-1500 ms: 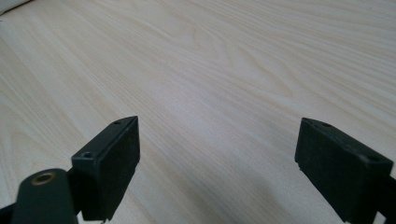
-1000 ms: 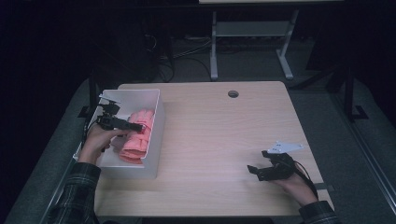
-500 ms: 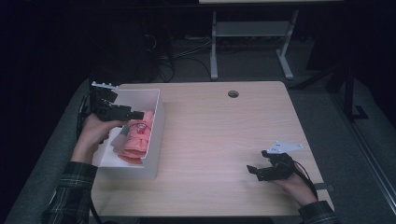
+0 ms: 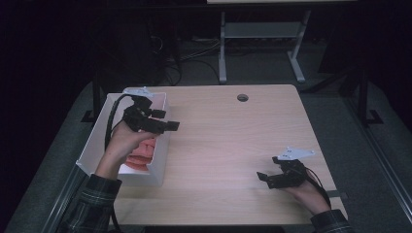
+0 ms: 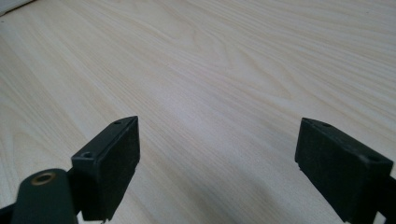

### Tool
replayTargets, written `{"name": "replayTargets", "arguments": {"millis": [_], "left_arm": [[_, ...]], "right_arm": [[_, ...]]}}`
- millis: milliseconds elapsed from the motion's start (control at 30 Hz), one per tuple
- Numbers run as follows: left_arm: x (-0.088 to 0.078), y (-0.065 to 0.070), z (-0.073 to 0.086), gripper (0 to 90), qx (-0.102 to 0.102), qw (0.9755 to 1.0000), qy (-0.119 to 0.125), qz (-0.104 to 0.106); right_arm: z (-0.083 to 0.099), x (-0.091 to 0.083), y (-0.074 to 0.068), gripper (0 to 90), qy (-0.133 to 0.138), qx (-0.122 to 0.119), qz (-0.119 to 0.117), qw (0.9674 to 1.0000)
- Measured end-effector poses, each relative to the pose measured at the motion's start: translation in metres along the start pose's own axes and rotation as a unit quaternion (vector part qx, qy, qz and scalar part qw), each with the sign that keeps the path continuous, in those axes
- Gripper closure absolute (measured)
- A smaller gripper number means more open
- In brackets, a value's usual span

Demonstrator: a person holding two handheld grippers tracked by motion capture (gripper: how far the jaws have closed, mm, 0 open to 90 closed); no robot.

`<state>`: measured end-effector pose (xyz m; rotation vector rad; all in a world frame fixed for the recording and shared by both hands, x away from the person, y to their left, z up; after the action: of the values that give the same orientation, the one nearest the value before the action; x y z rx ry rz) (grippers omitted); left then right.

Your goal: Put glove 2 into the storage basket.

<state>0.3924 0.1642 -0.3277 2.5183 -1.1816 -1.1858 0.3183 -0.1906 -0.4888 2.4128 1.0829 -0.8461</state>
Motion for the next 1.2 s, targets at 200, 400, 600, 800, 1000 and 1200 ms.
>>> {"name": "replayTargets", "arguments": {"millis": [200,400,600,800,1000,1200], "left_arm": [[0.024,0.032,0.01,17.5,0.024,0.9996,-0.003,0.013],[0.052,0.057,0.025,18.2,0.048,0.9985,-0.008,0.026],[0.083,0.068,0.049,18.2,0.071,0.9968,-0.022,0.03],[0.111,0.068,0.073,16.2,0.092,0.9943,-0.045,0.029],[0.129,0.063,0.094,15.3,0.102,0.9919,-0.072,0.021],[0.141,0.057,0.111,14.9,0.115,0.9884,-0.099,0.012]], "right_arm": [[0.001,-0.001,0.001,13.8,-0.001,0.001,0.003,1.0],[0.001,-0.001,0.001,13.8,-0.001,-0.001,0.002,1.0],[0.003,-0.002,0.001,13.8,-0.002,0.001,0.003,1.0],[0.004,-0.002,-0.001,13.8,-0.005,0.004,0.002,1.0],[0.005,-0.001,-0.001,13.8,-0.009,-0.001,0.002,1.0],[0.006,-0.001,-0.002,13.8,-0.011,-0.001,0.003,0.9999]]}}
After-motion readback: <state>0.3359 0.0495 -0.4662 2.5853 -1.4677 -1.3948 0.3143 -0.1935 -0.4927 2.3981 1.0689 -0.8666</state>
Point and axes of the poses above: each handheld gripper's, and its own axes: x roughly forward along the jaws, z roughly out of its underside, y roughly to its right, the point moved 6 cm from there along x, roughly forward along the jaws, and after that the axes turned 14 degrees about -x, right-handed, at the moved point
